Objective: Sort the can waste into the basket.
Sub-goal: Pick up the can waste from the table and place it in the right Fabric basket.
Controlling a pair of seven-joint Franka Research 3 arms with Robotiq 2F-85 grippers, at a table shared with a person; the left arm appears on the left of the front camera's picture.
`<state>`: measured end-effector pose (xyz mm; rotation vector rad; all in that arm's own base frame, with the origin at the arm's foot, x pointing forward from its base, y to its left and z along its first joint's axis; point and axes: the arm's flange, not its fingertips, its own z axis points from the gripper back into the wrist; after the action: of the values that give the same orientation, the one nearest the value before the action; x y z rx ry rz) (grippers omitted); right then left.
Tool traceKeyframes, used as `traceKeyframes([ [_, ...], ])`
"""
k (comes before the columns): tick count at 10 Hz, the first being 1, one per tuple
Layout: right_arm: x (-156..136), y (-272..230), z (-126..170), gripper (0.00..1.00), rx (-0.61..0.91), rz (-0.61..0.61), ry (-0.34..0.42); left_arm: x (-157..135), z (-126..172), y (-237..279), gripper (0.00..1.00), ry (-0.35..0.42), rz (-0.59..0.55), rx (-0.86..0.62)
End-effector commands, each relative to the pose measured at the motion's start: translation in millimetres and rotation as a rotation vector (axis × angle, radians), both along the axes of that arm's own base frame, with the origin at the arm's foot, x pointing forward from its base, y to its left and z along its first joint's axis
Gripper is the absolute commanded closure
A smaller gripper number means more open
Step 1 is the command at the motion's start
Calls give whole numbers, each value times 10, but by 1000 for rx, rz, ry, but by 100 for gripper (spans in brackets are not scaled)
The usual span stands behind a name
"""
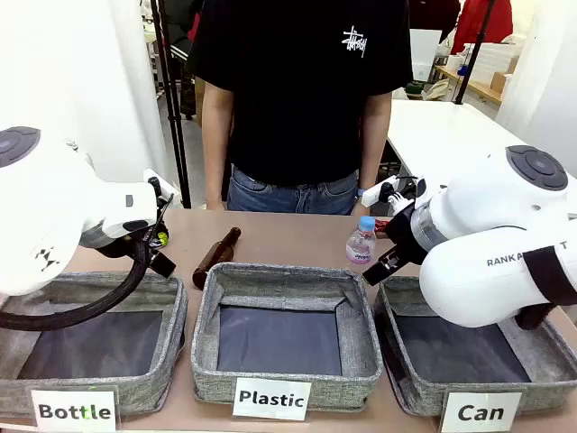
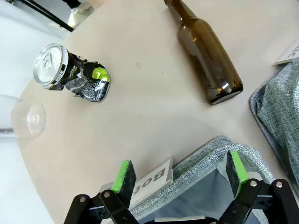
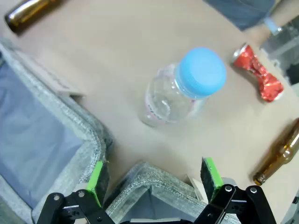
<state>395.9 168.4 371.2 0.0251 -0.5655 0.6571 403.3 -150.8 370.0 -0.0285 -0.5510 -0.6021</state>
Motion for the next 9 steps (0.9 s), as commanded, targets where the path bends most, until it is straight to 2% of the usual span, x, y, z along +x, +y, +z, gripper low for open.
traceKeyframes([
  [1,0,0,0,0,0,0,0,0,1,0,0,0,0,0],
  [9,0,0,0,0,0,0,0,0,1,0,0,0,0,0],
])
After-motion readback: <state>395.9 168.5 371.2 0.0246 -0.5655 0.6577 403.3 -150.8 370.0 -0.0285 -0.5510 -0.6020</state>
